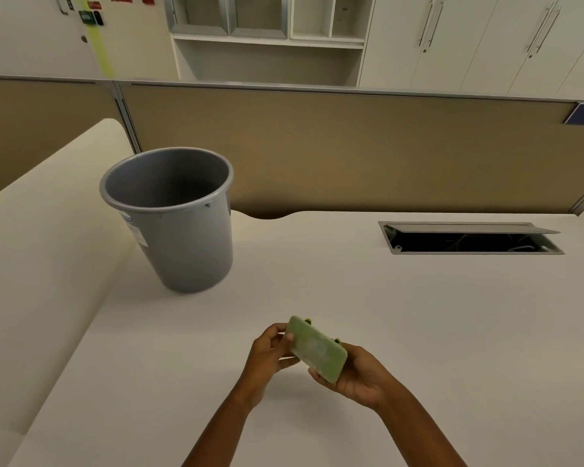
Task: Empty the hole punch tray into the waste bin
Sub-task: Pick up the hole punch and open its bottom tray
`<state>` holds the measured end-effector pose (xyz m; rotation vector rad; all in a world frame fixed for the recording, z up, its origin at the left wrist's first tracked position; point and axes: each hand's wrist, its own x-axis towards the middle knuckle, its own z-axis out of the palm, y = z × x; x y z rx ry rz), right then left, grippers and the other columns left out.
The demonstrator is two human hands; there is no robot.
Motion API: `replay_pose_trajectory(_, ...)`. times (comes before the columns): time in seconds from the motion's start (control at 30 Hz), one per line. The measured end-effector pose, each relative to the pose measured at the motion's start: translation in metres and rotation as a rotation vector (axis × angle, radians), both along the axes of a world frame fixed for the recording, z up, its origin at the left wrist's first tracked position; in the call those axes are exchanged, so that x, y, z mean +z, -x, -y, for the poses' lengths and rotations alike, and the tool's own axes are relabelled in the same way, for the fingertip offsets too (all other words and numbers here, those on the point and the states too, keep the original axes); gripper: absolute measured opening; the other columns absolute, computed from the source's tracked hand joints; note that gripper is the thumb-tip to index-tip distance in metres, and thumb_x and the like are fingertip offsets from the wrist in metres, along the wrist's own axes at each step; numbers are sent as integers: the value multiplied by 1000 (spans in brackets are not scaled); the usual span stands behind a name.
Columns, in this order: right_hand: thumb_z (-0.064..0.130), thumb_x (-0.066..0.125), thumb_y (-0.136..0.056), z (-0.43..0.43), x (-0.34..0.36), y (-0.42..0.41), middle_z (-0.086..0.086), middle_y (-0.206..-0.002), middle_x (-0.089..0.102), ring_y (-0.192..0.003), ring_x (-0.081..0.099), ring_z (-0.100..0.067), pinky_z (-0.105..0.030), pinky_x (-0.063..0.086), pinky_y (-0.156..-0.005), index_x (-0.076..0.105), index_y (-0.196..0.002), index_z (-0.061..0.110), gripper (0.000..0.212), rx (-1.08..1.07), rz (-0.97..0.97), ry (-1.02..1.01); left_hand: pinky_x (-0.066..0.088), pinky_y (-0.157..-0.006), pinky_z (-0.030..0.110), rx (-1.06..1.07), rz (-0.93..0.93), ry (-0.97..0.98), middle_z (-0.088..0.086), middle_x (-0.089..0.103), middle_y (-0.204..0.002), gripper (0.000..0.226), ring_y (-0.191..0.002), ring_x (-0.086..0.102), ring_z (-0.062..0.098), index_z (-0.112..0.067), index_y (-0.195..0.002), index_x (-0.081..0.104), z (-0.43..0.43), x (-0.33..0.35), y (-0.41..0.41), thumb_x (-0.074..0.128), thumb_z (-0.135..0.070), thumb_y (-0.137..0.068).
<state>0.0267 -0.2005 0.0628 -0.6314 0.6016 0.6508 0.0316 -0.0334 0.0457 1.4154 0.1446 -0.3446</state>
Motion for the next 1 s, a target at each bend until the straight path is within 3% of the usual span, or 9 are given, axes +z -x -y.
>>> replay_pose_trajectory(0.23,49,31,-94,2,1,-1,-29,-106,65,-83,70,-40,-42,59,-66,55,-115,-3,62,60,40,-112,58,-64,25,45,-88,114,12,65,-90,18,-77,66,22,-5,-96,58,6,9,-2,44,-17,-96)
replay_pose_trajectory(0.33,52,33,-92,4,7,-1,-28,-112,63,-91,65,-40,-39,60,-66,55,-117,-3,64,105,90,-62,59,-66,27,72,-125,161,15,63,-93,20,-80,65,25,-3,-94,57,6,9,-2,41,-14,-97)
replay_pose_trajectory(0.43,37,45,-93,3,14,-1,-26,-120,56,-98,60,-38,-38,61,-66,55,-116,-3,46,93,129,31,59,-68,28,107,-159,206,18,61,-99,20,-82,64,26,-2,-95,55,7,10,-3,37,-11,-98)
replay_pose_trajectory(0.6,16,51,-92,-9,30,-3,-16,-113,59,-94,61,-26,-37,57,-80,58,-111,3,24,234,418,550,53,-78,33,162,-200,285,21,57,-116,34,-100,59,31,-3,-116,53,17,9,-3,29,-22,-100)
replay_pose_trajectory(0.67,16,53,-91,-21,36,2,-11,-122,57,-99,59,-20,-33,53,-86,56,-117,10,27,336,581,914,53,-74,37,169,-287,388,18,61,-109,42,-97,60,29,-9,-108,57,22,14,-3,28,-37,-99)
replay_pose_trajectory(0.73,19,55,-88,-32,39,8,-2,-138,46,-116,51,-14,-16,43,-91,50,-127,17,39,423,807,1233,55,-64,36,200,-389,496,15,67,-90,48,-83,65,25,-9,-97,59,24,19,-7,28,-46,-96)
replay_pose_trajectory(0.8,24,56,-88,-39,40,15,4,-151,27,-133,36,-9,-3,31,-95,40,-137,22,51,534,1024,1331,57,-58,31,229,-449,581,13,70,-74,53,-73,66,24,-9,-90,60,24,20,-10,25,-48,-96)
replay_pose_trajectory(0.9,34,52,-90,-44,42,23,9,-157,10,-143,18,-10,-19,26,-113,30,-142,27,57,650,1162,1340,50,-70,37,274,-473,663,15,67,-84,56,-80,63,28,-11,-88,61,22,21,-14,22,-49,-96)
replay_pose_trajectory(1.0,37,50,-91,-43,49,22,10,-155,15,-139,28,-9,-16,30,-104,30,-142,28,55,521,1157,1381,57,-53,30,305,-475,702,13,73,-62,56,-55,71,25,-12,-84,61,18,20,-13,21,-50,-96)
